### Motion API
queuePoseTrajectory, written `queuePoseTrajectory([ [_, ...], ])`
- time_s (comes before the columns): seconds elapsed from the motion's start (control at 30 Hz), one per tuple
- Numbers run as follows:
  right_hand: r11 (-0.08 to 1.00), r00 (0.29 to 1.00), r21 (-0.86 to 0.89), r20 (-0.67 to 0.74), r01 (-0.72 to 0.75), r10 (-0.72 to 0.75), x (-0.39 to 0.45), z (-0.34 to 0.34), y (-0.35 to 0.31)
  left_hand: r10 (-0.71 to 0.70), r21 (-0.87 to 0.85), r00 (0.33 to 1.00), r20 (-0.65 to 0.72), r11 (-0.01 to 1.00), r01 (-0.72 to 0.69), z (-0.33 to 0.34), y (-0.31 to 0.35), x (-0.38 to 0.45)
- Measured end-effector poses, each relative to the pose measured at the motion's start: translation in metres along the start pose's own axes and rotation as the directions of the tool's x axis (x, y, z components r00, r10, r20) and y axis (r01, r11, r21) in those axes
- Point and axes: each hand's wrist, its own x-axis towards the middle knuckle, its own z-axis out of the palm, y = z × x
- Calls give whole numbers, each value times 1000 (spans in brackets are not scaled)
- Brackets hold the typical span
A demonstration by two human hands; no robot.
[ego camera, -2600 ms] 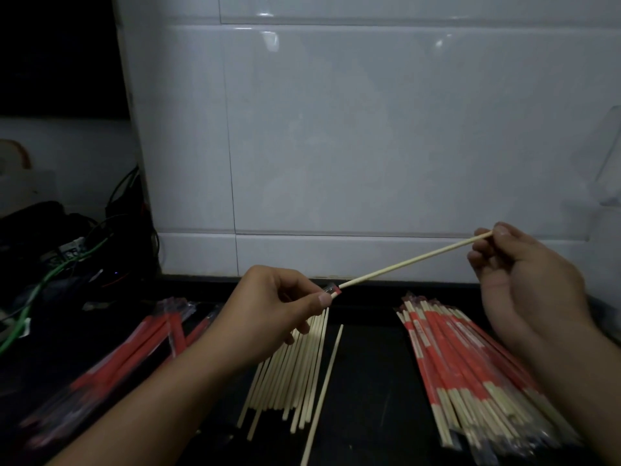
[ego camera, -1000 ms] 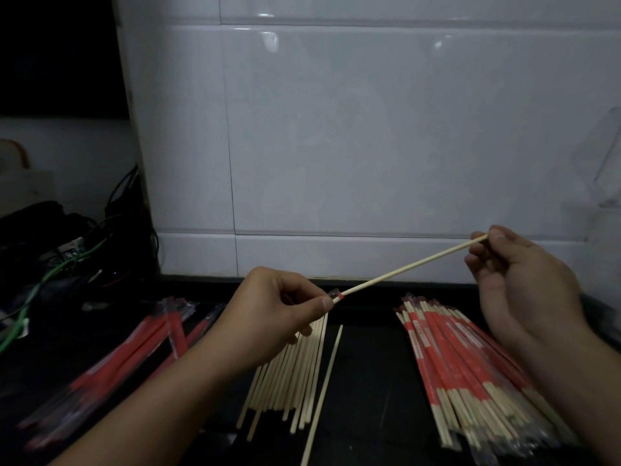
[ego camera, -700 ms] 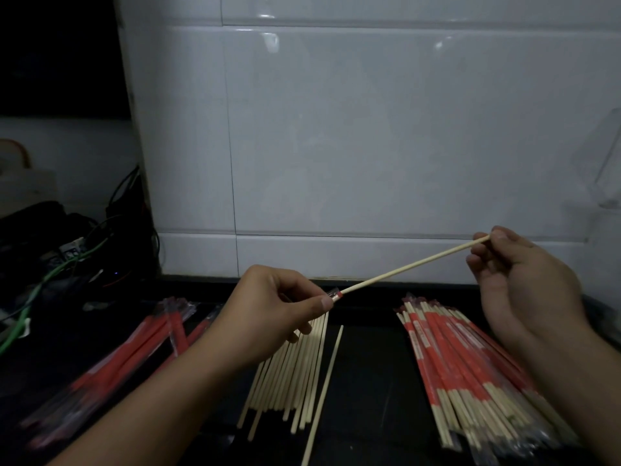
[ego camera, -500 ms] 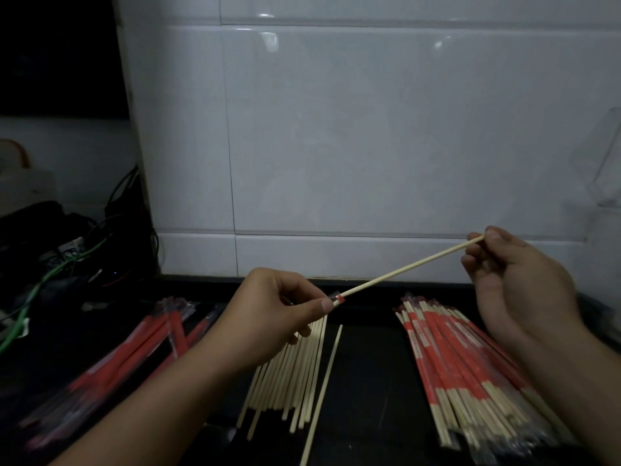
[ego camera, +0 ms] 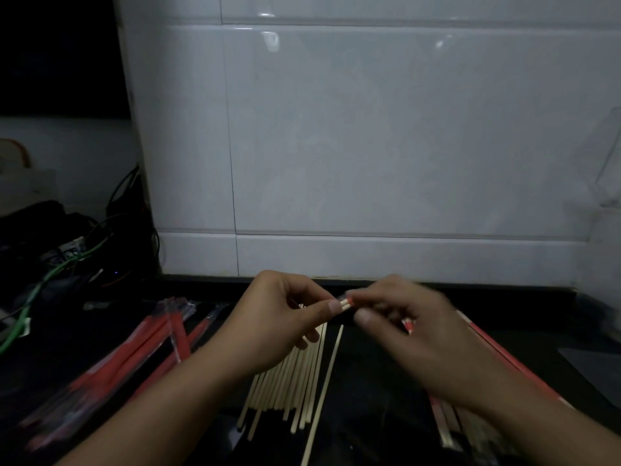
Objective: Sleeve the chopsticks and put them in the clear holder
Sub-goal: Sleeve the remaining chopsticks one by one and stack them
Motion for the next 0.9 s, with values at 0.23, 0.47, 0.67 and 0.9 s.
queuePoseTrajectory([
  [0.23, 790, 903, 484, -3, -375, 430, 2, 12, -17, 7, 0, 999, 33, 1000, -7, 5, 1, -1],
  [0.47, 806, 898, 403, 127, -434, 421, 6, 3, -4, 13, -31, 998, 58, 999, -12, 11, 5, -6],
  [0.67, 811, 861, 422, -120, -406, 494, 13, 2, 4, -40, 74, 988, 149, 997, 29, 5, 8, -5],
  [0.9, 664, 832, 642, -72, -383, 551, 12, -1, 2, -49, 67, 992, 114, 997, 42, 4, 6, -3],
])
